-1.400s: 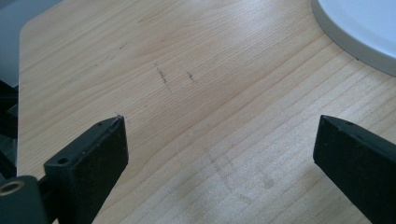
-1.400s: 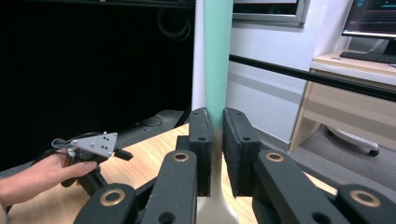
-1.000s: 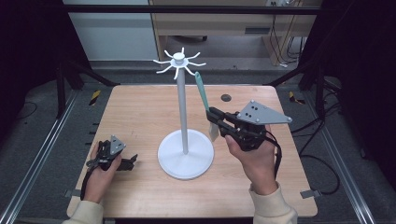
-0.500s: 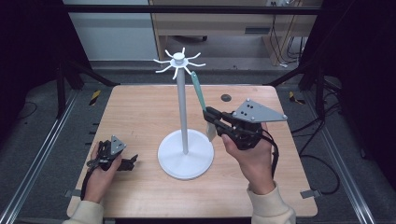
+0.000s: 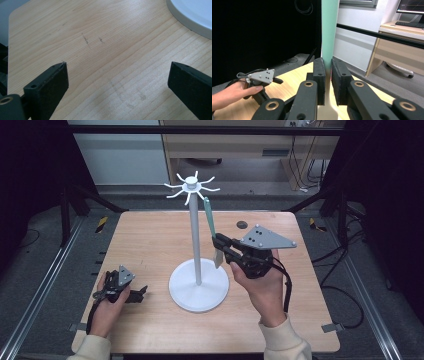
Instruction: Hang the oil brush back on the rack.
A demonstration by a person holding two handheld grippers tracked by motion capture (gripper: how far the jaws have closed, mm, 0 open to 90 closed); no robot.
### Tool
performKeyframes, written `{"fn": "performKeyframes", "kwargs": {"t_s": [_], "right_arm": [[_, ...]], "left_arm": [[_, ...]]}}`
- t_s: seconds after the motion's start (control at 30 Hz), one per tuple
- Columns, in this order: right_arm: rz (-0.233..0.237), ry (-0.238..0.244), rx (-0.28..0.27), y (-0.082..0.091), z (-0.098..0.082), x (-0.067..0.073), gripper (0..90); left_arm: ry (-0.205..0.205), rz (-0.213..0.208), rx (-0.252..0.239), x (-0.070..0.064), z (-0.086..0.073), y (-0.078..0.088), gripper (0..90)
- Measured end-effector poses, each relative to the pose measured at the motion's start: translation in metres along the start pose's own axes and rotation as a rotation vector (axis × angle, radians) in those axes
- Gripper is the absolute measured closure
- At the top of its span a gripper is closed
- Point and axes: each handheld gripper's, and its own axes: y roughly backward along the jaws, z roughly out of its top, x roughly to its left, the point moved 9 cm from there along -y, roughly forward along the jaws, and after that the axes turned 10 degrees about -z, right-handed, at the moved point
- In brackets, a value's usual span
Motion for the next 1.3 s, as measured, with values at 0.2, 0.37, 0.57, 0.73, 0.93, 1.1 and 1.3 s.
{"fn": "performKeyframes", "kwargs": {"t_s": [0.2, 0.37, 0.57, 0.73, 0.93, 1.1, 1.3], "right_arm": [[-0.005, -0.004, -0.005, -0.0031, -0.0004, 0.0025, 82.0], [-0.007, -0.007, -0.010, -0.0028, -0.0006, 0.0020, 82.0], [-0.012, -0.001, -0.016, -0.0031, -0.0010, 0.0018, 81.8], [-0.012, 0.000, -0.018, -0.0028, -0.0011, 0.0017, 81.5], [-0.007, -0.001, -0.018, -0.0023, -0.0010, 0.0023, 79.8], [-0.012, -0.003, -0.017, -0.0014, -0.0010, 0.0010, 78.8], [-0.043, -0.003, -0.023, 0.0030, -0.0019, -0.0070, 78.5]], "left_arm": [[-0.001, -0.001, 0.001, -0.0001, 0.0000, 0.0000, 2.7], [-0.001, -0.001, 0.002, -0.0003, -0.0001, -0.0001, 2.7], [-0.004, -0.003, 0.006, -0.0007, -0.0002, -0.0004, 2.7], [-0.001, -0.003, 0.002, -0.0010, 0.0000, -0.0008, 2.7], [-0.003, -0.003, 0.002, -0.0011, 0.0000, -0.0010, 2.7], [-0.002, -0.004, 0.003, -0.0012, -0.0001, -0.0010, 2.7], [-0.003, -0.007, 0.003, -0.0015, -0.0001, -0.0010, 2.7]]}}
